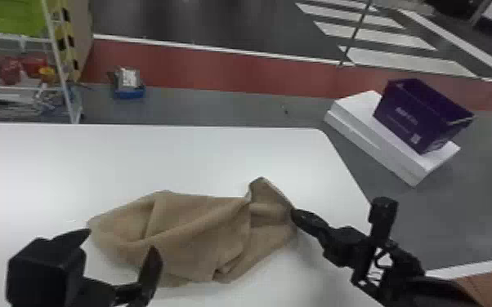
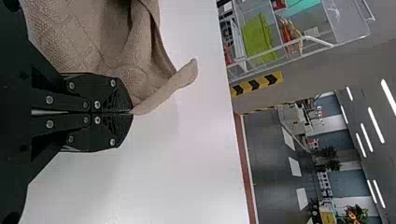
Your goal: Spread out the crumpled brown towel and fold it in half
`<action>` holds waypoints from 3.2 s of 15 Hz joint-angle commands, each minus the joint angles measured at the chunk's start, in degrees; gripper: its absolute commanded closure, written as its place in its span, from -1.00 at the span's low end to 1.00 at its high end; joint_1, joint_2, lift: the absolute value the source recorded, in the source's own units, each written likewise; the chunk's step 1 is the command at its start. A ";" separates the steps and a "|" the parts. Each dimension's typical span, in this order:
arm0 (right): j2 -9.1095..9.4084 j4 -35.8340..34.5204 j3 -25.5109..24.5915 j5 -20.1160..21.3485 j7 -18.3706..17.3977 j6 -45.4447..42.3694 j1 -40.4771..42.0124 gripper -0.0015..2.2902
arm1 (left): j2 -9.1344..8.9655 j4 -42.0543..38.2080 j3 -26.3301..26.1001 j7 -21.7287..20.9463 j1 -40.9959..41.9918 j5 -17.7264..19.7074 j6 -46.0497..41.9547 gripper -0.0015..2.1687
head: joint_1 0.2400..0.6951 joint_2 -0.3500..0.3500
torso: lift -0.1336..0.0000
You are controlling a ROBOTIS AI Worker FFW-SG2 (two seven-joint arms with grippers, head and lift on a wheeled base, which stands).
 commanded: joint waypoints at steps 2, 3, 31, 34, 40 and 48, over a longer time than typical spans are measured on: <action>0.00 0.16 0.59 -0.42 -0.10 -0.18 -0.09 0.41 | 0.85 -1.07 -1.87 0.09 0.56 0.77 7.68 -0.88 | 1.00 -0.86 | -0.84; 0.09 0.16 0.85 -0.42 -0.01 -0.18 -0.09 0.41 | 2.08 -1.15 -2.83 0.36 1.00 0.77 6.28 -0.82 | 1.00 -0.88 | -0.84; 0.35 -3.53 -3.02 -1.48 -2.38 3.34 -0.97 -0.95 | 2.70 23.10 -18.65 2.73 -12.01 -5.30 -11.48 -0.69 | 1.00 -1.00 | -0.84; 0.35 -3.97 -3.72 -1.83 -2.29 3.51 -0.53 -0.94 | 2.52 23.89 -19.18 2.99 -12.18 -5.91 -11.48 -0.67 | 1.00 -1.00 | -0.84; 0.44 -4.41 -4.42 -2.62 -1.85 4.04 0.08 -0.94 | 2.34 26.36 -20.15 6.07 -12.88 -6.26 -14.11 -0.66 | 1.00 -1.00 | -0.84; 0.35 -4.32 -5.92 -3.59 -1.15 3.87 0.00 -0.94 | 2.08 27.76 -19.71 5.89 -14.29 -6.26 -13.59 -0.46 | 1.00 -1.00 | -0.84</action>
